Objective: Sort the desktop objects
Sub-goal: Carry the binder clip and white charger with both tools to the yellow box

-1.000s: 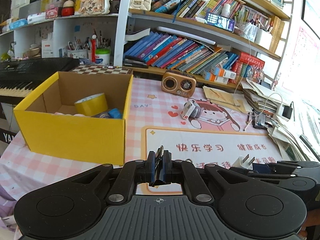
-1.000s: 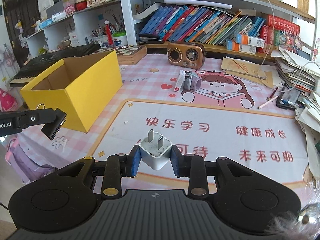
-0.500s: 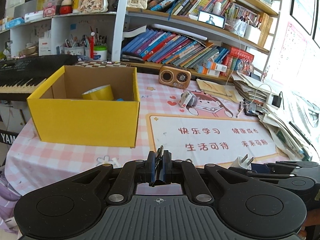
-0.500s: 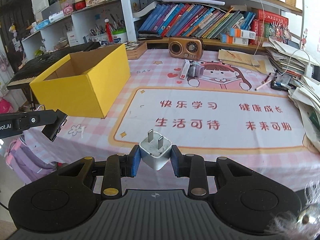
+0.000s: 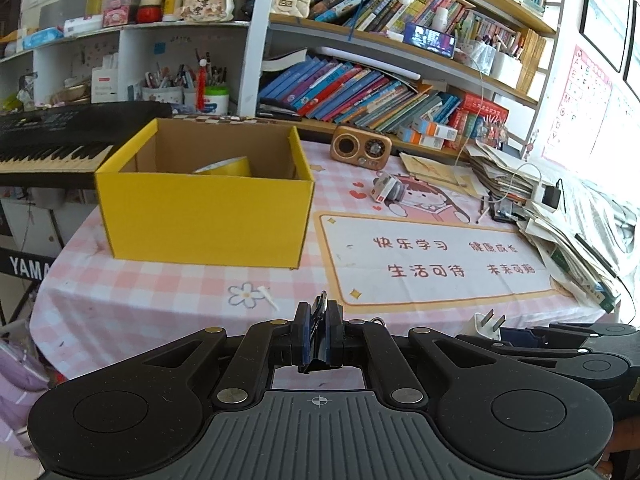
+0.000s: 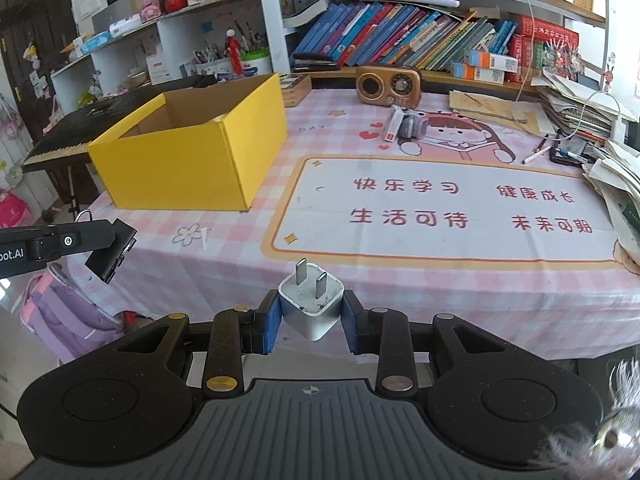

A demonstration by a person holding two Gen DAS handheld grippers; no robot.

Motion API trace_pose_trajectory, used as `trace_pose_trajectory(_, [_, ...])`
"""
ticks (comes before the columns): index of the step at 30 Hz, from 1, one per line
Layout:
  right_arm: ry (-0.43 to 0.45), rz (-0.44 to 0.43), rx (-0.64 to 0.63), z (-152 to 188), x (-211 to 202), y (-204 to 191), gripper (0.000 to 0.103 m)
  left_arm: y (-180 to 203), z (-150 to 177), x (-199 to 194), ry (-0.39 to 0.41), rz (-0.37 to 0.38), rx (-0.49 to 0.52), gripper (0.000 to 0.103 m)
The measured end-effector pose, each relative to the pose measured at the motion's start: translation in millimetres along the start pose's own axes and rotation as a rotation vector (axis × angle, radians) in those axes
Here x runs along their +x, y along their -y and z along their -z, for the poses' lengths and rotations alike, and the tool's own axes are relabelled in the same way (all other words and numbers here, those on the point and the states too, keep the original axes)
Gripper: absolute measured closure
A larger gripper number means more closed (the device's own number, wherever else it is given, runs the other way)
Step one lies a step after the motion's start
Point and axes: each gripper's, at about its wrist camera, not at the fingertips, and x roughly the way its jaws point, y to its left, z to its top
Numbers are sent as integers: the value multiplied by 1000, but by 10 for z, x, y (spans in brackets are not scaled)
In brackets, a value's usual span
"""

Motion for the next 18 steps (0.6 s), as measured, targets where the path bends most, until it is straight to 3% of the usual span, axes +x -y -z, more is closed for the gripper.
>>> trace_pose_trajectory(18, [-49,-78,-91,38,71,-379,73,-283,144,-180,-1,-42,-65,98])
